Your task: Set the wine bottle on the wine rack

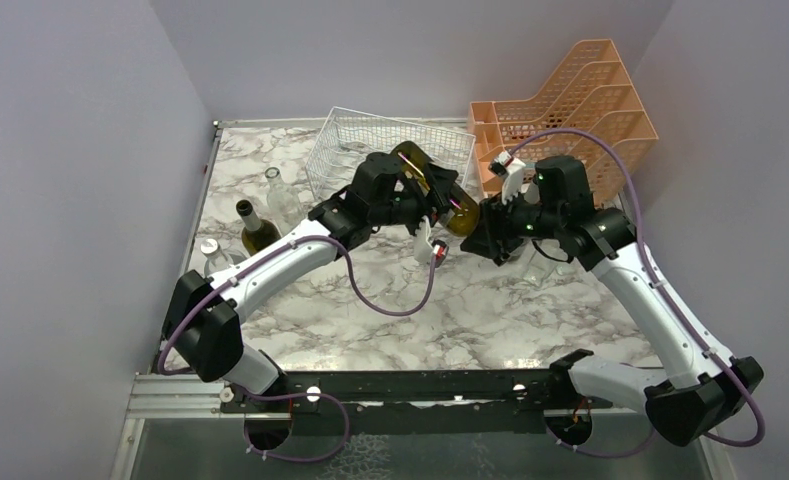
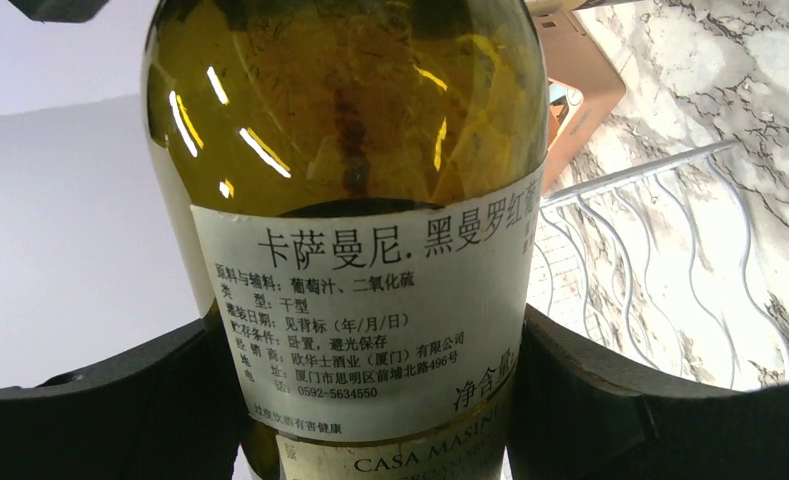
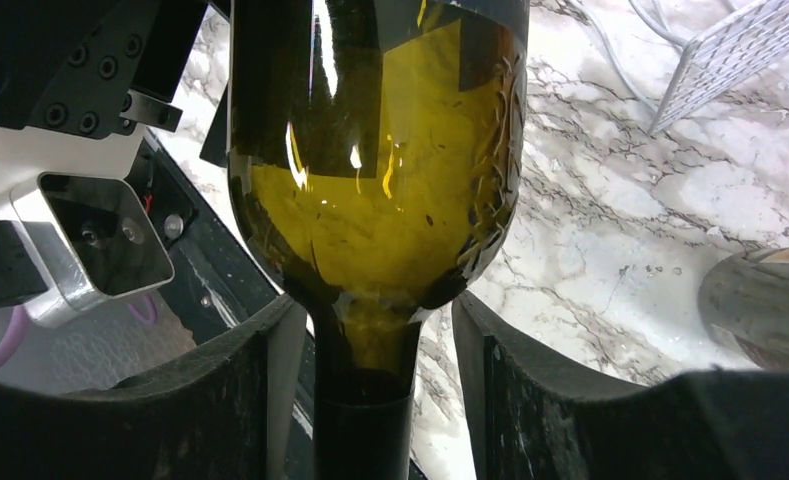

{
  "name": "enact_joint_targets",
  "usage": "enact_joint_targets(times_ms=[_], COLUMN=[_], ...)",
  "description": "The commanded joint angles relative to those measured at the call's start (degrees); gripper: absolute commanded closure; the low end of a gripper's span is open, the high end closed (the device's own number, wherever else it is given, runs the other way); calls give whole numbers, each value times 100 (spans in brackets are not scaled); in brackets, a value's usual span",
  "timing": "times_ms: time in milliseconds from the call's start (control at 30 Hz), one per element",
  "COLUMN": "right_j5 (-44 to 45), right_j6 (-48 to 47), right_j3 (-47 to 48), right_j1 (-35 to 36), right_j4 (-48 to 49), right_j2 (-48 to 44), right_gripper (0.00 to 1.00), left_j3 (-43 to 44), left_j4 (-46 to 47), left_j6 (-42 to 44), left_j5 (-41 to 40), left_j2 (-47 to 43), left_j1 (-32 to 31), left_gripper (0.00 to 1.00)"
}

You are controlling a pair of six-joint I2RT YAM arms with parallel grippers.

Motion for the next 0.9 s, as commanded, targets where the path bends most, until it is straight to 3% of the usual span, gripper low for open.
enact_joint_targets(times_ms=[0, 133, 200, 267, 400, 433, 467, 733, 867], right_j5=[-267, -222, -214, -126, 215, 300, 396, 1106, 1021], right_j6=[21, -25, -44, -26, 103, 134, 172, 468, 461], right_j3=[-145, -193, -203, -197, -254, -263, -261, -181, -158], right_j1=[28, 27, 31, 28, 26, 33, 22, 26, 27], right_j4=[417, 447, 476, 527, 823, 925, 999, 1371, 1442], right_j2=[105, 158, 136, 91, -182, -271, -343, -669, -630], right_gripper=[44, 55, 72, 97, 99, 99, 99, 99, 99], left_j3=[358, 336, 258, 136, -326, -477, -622, -1134, -1429], left_j4=[443, 513, 721, 996, 1815, 2044, 2238, 2559, 2902], left_j6=[36, -4, -97, -227, -713, -850, -976, -2500, -3478], left_j5=[122, 108, 116, 103, 119, 121, 118, -105, -352], left_j2=[-108, -110, -123, -140, -257, -305, -351, -842, -1165], left_j1=[-10, -8, -14, -18, -21, -21, -22, -25, -23], left_gripper=[100, 100, 98, 88, 41, 9, 2, 1, 1])
